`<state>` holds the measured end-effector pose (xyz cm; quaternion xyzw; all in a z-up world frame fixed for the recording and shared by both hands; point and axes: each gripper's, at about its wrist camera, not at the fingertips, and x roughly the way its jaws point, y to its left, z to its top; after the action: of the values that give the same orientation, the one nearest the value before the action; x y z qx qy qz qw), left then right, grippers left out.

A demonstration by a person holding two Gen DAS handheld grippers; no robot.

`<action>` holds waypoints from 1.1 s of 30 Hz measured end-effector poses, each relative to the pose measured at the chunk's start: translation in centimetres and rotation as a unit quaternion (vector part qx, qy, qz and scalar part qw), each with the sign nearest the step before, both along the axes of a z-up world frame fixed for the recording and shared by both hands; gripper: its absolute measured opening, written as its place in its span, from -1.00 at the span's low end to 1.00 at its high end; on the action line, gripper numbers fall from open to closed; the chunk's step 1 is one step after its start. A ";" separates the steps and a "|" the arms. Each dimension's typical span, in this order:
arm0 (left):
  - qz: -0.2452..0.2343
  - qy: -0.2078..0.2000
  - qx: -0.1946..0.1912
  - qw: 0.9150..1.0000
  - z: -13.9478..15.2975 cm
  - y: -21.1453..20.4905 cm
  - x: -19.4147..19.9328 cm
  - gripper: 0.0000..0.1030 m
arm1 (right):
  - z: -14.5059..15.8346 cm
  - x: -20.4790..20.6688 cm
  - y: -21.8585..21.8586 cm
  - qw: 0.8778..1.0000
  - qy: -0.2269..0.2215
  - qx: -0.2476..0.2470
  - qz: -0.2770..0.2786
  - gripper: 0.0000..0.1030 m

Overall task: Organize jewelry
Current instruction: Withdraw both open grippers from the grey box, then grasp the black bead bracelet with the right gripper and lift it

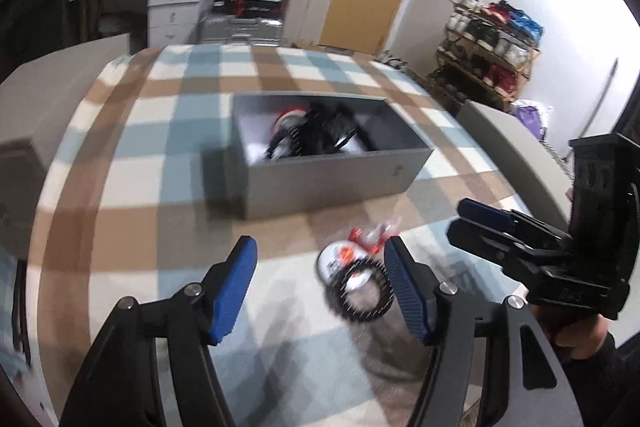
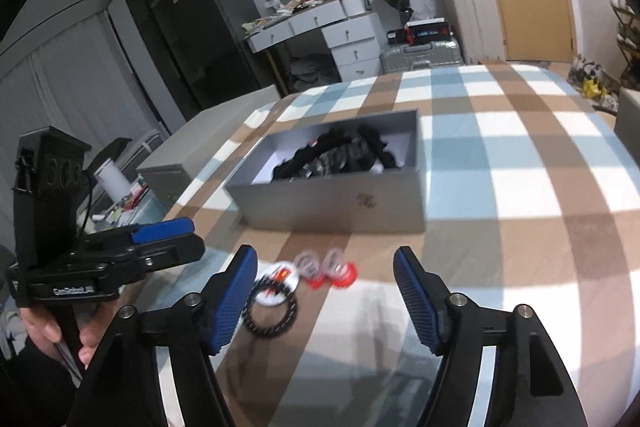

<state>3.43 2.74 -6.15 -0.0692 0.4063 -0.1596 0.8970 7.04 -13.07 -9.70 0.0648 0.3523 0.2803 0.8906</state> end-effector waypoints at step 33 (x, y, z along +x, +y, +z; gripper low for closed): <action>0.109 0.006 0.025 0.994 -0.9 2.7 -4.3 0.67 | -3.9 -1.3 8.6 0.983 0.010 -0.170 0.061 -0.09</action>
<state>-0.86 5.46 -7.07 -0.0917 0.4058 -0.0498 0.9080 5.74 -4.44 -13.58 -0.1067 0.4069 0.2698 0.8662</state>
